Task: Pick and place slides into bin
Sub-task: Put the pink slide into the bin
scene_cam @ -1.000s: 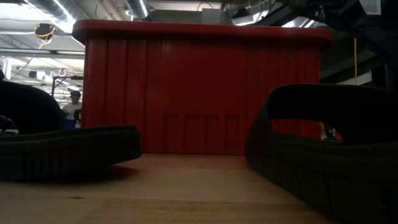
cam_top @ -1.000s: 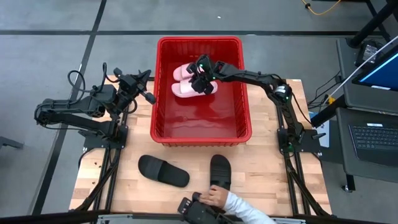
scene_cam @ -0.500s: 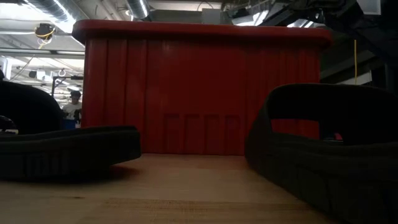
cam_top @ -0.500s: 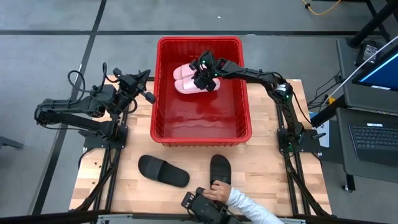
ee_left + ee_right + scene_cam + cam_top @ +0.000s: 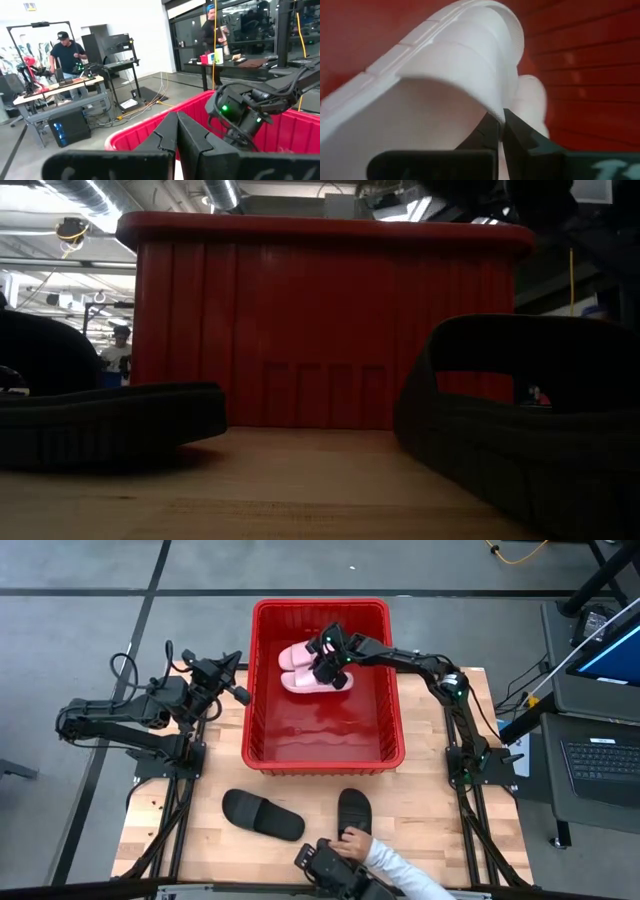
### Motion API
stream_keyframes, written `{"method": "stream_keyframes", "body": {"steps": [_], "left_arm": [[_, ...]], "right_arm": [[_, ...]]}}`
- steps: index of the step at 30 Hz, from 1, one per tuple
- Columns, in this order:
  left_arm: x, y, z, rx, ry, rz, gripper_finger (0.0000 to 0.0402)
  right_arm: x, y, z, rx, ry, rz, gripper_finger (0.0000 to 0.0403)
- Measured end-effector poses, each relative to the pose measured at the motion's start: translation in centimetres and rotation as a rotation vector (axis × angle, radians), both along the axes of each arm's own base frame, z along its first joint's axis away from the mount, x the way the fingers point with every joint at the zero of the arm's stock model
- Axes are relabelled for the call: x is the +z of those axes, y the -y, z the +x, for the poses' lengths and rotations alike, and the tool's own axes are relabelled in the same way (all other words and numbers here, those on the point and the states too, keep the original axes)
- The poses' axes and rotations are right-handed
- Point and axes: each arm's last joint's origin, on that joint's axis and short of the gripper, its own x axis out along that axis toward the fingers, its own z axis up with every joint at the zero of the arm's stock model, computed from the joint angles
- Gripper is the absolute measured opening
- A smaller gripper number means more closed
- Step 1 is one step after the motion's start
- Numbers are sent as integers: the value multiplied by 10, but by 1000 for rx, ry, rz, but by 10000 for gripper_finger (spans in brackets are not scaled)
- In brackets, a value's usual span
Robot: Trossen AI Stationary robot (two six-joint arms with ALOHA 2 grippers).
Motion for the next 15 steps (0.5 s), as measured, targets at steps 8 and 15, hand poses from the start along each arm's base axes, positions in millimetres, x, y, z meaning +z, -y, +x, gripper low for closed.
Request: {"method": "stream_keyframes", "body": {"steps": [8,15], "left_arm": [[-3,0,6,0,-21,-1,2],[-4,0,8,-1,-12,-9,2]], "right_arm": [[-5,6,7,11,59,-57,11],[-5,7,6,1,35,-98,10]]}}
